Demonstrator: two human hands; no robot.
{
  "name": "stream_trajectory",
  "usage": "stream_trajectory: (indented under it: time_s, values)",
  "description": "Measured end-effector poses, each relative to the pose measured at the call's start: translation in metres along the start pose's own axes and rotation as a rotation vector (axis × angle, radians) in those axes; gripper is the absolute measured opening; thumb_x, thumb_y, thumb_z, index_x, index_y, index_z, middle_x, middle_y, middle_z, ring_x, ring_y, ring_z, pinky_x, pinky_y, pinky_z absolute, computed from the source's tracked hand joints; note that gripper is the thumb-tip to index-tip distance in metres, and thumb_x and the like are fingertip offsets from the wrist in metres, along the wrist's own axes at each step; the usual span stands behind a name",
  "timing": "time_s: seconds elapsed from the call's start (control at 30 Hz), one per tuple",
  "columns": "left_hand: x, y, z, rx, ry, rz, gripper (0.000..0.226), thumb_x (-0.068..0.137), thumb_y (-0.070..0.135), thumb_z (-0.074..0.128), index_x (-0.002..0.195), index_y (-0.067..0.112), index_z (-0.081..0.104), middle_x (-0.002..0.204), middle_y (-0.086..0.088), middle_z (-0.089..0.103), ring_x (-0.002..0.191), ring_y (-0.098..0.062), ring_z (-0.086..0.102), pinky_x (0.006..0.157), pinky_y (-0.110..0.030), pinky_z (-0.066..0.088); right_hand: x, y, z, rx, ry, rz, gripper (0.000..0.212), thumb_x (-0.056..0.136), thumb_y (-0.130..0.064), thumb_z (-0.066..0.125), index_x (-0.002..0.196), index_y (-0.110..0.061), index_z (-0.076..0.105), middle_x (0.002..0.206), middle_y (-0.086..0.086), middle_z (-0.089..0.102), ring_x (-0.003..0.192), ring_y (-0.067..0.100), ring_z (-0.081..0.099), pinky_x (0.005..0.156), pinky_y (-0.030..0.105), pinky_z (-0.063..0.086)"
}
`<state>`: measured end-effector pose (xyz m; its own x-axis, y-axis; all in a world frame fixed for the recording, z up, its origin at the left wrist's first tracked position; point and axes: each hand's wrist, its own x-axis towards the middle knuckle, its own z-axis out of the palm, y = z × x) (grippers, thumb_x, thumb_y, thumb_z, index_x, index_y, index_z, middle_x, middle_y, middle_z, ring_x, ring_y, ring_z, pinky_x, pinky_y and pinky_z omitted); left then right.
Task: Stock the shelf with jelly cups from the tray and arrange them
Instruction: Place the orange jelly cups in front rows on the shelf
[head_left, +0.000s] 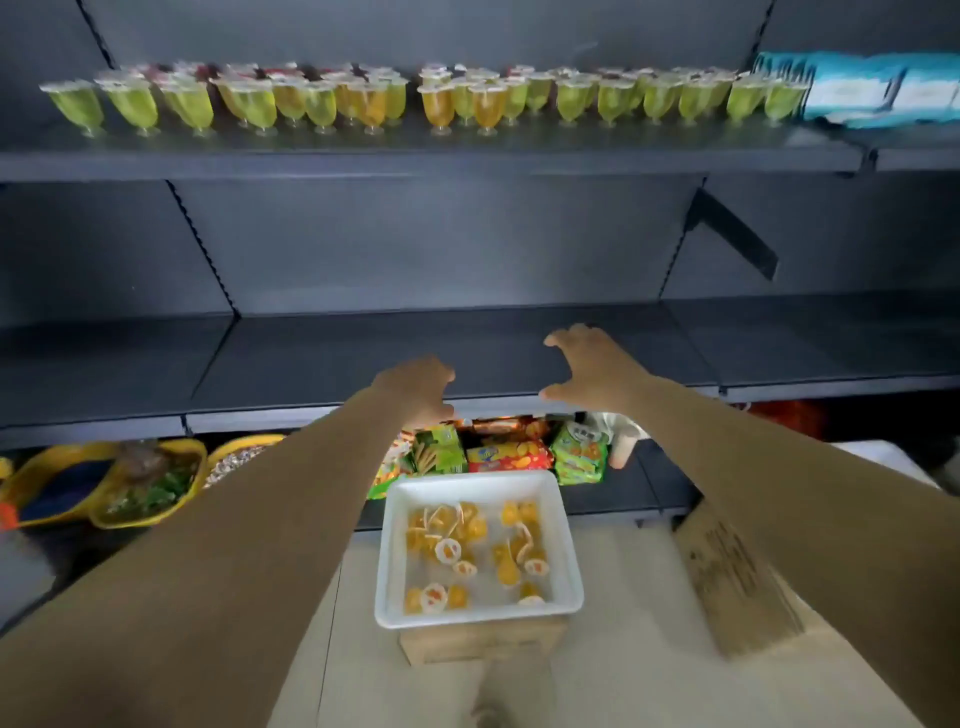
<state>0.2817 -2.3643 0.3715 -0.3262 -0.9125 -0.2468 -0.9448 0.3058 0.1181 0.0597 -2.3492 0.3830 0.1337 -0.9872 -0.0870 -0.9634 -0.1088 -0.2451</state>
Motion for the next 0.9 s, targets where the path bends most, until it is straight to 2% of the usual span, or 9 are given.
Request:
stream_trajectory:
  time_s: [0.2, 0.3, 0.47, 0.6, 0.8, 0.9]
  values:
    - [0.037, -0.014, 0.149, -0.029, -0.177, -0.07, 0.053, 0.091, 0.034, 0.056, 0.137, 0.012, 0.041, 0.137, -0.008, 0.042, 0.125, -0.024, 0.045, 0.098, -0.037, 0.043, 0.019, 0.052, 0.134, 0.012, -0.192, 0.043, 0.071, 0.082, -0.042, 0.067, 0.141, -0.016, 0.037, 0.14, 0.009, 0.04, 0.127, 0.027, 0.04, 0.1, 0.035, 0.038]
    - [0.065, -0.02, 0.226, -0.091, -0.298, -0.119, 0.055, 0.089, 0.036, 0.058, 0.136, 0.013, 0.042, 0.132, -0.007, 0.045, 0.121, -0.024, 0.048, 0.093, -0.037, 0.045, 0.036, 0.083, 0.198, 0.078, -0.312, 0.092, 0.068, 0.084, -0.036, 0.067, 0.141, -0.015, 0.036, 0.14, 0.009, 0.04, 0.127, 0.025, 0.04, 0.096, 0.032, 0.037]
    - [0.116, -0.031, 0.337, -0.193, -0.402, -0.195, 0.061, 0.087, 0.035, 0.062, 0.139, 0.014, 0.038, 0.137, -0.007, 0.046, 0.122, -0.023, 0.049, 0.096, -0.036, 0.047, 0.076, 0.129, 0.306, 0.176, -0.517, 0.132, 0.066, 0.082, -0.032, 0.069, 0.138, -0.016, 0.039, 0.133, 0.01, 0.046, 0.122, 0.024, 0.045, 0.095, 0.032, 0.04]
    - [0.151, -0.048, 0.413, -0.301, -0.396, -0.298, 0.065, 0.086, 0.035, 0.065, 0.139, 0.014, 0.035, 0.136, -0.007, 0.048, 0.12, -0.025, 0.051, 0.097, -0.038, 0.048, 0.105, 0.152, 0.389, 0.288, -0.596, 0.154, 0.06, 0.085, -0.025, 0.066, 0.139, -0.014, 0.041, 0.135, 0.007, 0.048, 0.121, 0.022, 0.049, 0.089, 0.025, 0.038]
    - [0.192, -0.077, 0.491, -0.453, -0.31, -0.496, 0.074, 0.079, 0.036, 0.073, 0.137, 0.012, 0.035, 0.131, -0.013, 0.05, 0.118, -0.031, 0.051, 0.097, -0.043, 0.046, 0.137, 0.171, 0.493, 0.34, -0.679, 0.161, 0.063, 0.085, -0.029, 0.069, 0.139, -0.015, 0.04, 0.141, 0.005, 0.043, 0.128, 0.021, 0.044, 0.094, 0.024, 0.036]
    - [0.204, -0.091, 0.513, -0.456, -0.286, -0.488, 0.078, 0.074, 0.034, 0.077, 0.137, 0.012, 0.037, 0.129, -0.013, 0.052, 0.117, -0.03, 0.052, 0.097, -0.043, 0.047, 0.153, 0.171, 0.526, 0.319, -0.672, 0.123, 0.065, 0.085, -0.029, 0.069, 0.14, -0.012, 0.039, 0.142, 0.008, 0.042, 0.131, 0.022, 0.04, 0.1, 0.025, 0.033]
